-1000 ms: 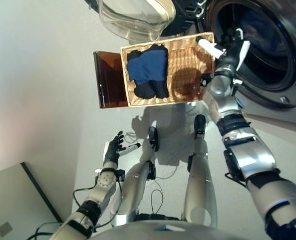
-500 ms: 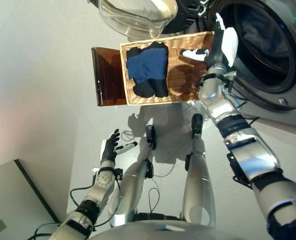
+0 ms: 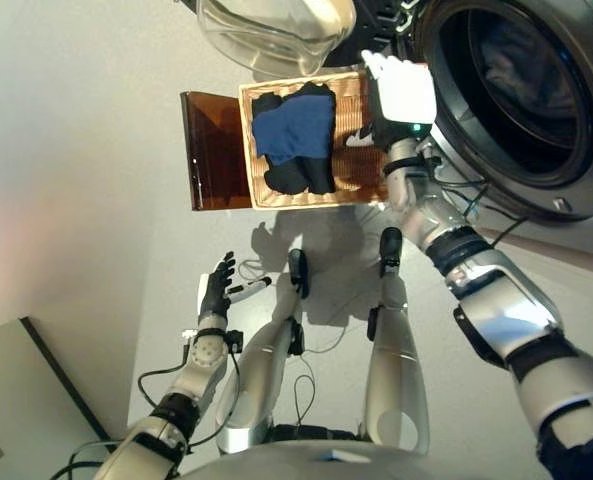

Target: Pick up the clothes and place them into the washing machine

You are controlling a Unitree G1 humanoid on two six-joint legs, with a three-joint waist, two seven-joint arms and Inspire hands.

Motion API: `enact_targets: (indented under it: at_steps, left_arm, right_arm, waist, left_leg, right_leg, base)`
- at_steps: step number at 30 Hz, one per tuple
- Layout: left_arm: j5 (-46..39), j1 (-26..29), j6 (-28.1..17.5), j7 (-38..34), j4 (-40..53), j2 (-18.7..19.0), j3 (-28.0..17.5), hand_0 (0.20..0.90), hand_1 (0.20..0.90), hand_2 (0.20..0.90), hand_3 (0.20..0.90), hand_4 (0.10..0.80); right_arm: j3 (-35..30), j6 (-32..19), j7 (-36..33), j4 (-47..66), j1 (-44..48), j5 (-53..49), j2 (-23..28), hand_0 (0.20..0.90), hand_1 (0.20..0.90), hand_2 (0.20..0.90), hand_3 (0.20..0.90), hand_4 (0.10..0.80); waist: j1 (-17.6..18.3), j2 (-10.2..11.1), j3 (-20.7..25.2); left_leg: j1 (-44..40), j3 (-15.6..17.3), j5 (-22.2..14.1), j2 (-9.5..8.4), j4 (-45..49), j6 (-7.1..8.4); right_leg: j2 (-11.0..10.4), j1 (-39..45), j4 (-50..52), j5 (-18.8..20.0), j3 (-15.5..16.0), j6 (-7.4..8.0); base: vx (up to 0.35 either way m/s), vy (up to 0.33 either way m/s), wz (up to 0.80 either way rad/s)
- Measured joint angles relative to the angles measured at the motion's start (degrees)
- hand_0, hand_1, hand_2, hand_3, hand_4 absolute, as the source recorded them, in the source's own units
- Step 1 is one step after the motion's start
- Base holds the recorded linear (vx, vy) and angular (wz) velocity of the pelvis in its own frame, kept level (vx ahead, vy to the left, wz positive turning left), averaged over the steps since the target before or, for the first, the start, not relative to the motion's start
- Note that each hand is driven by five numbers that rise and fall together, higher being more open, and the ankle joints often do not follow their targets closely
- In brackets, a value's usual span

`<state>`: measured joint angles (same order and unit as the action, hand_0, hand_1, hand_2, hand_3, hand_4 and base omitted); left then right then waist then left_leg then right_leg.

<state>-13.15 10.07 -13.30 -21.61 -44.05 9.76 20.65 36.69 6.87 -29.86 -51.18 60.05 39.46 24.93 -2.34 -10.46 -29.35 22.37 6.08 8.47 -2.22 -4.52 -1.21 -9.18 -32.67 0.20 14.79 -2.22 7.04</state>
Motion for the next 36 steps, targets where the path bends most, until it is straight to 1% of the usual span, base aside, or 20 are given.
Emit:
enact_targets:
  at_steps: [3,4,8,14,20,27,29,32,36]
  left_arm:
    - [0.0,0.4,0.0,-0.1,-1.4,0.0,-0.2,0.900,0.900,0.900,0.900,0.800]
    - [0.0,0.5,0.0,-0.1,-1.6,0.0,-0.2,0.900,0.900,0.900,0.900,0.800]
    - [0.1,0.5,0.0,-0.1,-2.1,-0.2,-0.1,0.900,0.900,0.900,0.900,0.800]
    - [0.2,0.9,0.1,-0.2,-3.8,-0.2,-0.2,0.900,0.900,0.900,0.900,0.800]
    - [0.2,1.1,0.1,-1.0,-4.1,-0.2,-0.1,0.900,0.900,0.900,0.900,0.800]
    - [0.2,1.4,0.2,-1.1,-4.7,-0.2,-0.1,0.900,0.900,0.900,0.900,0.800]
    - [0.2,1.4,0.2,-1.1,-4.6,-0.1,-0.1,0.900,0.900,0.900,0.900,0.800]
    - [0.1,1.2,0.2,-1.1,-4.2,-0.1,-0.1,0.900,0.900,0.900,0.900,0.800]
    - [-0.3,0.1,-0.4,-1.0,-0.2,0.5,0.0,0.900,0.900,0.900,0.900,0.800]
  right_arm:
    - [1.6,0.8,0.3,-1.7,1.0,3.6,-1.8,0.900,0.900,0.900,0.900,0.800]
    - [2.1,0.8,0.9,-1.7,1.2,4.7,-2.4,0.900,0.900,0.900,0.900,0.800]
    - [4.4,1.0,1.8,-2.1,1.4,6.7,-3.7,0.900,0.900,0.900,0.900,0.800]
    - [8.3,1.7,3.9,-2.1,1.6,9.2,-6.3,0.900,0.900,0.900,0.900,0.800]
    - [8.6,1.8,5.0,-4.4,2.8,9.7,-9.8,0.900,0.900,0.900,0.900,0.800]
    - [8.8,1.8,5.1,-7.2,3.2,9.6,-10.2,0.900,0.900,0.900,0.900,0.800]
    - [8.8,1.8,5.2,-8.5,3.5,9.6,-10.3,0.900,0.900,0.900,0.900,0.800]
    - [8.8,1.8,5.3,-9.6,4.2,9.6,-10.4,0.900,0.900,0.900,0.900,0.800]
    - [8.8,1.8,5.9,-13.0,7.2,9.6,-10.2,0.900,0.900,0.900,0.900,0.800]
  waist:
    - [0.0,0.7,0.2]
    - [0.0,0.9,0.1]
    - [0.0,1.0,0.1]
    - [-0.2,1.8,0.3]
    - [-0.4,2.1,0.2]
    - [-1.5,2.2,0.2]
    - [-1.8,2.3,0.2]
    - [-2.1,2.3,0.2]
    - [-2.8,2.3,0.2]
  left_leg:
    - [-0.2,-0.1,0.1,0.41,0.0,0.35]
    - [-0.2,-0.2,0.1,0.48,0.0,0.52]
    - [-0.2,-0.3,0.2,0.53,0.0,0.63]
    - [-0.1,-0.4,0.2,0.62,0.0,0.64]
    - [0.0,-1.4,0.4,0.74,0.0,0.83]
    - [0.0,-2.2,0.5,0.93,0.4,1.09]
    - [0.2,-3.0,0.7,0.99,0.4,1.37]
    - [0.5,-3.3,0.9,1.11,0.4,1.51]
    - [2.6,-4.2,1.3,1.36,0.4,1.84]
  right_leg:
    - [0.3,0.2,0.0,0.0,0.3,0.01]
    - [0.4,0.2,0.0,-0.3,0.5,-0.34]
    - [0.4,0.3,0.0,-0.4,0.6,-0.21]
    - [0.5,0.3,0.1,-0.3,0.8,-0.39]
    - [0.5,0.4,0.6,-0.3,1.5,-0.42]
    - [0.4,1.0,0.6,-0.3,2.5,-0.45]
    - [0.4,1.2,0.6,-0.8,3.1,-1.04]
    - [0.4,1.1,0.6,-1.0,3.7,-0.85]
    - [0.5,-0.6,0.6,-1.1,4.6,-1.00]
  base:
    - [-0.010,-0.011,0.04]
    - [0.000,0.000,0.00]
    - [-0.002,-0.004,0.01]
    - [-0.010,-0.007,0.04]
    - [-0.015,-0.002,0.08]
    - [-0.008,0.008,0.07]
    - [-0.010,0.007,0.07]
    - [-0.017,0.001,0.11]
    - [-0.021,-0.004,0.16]
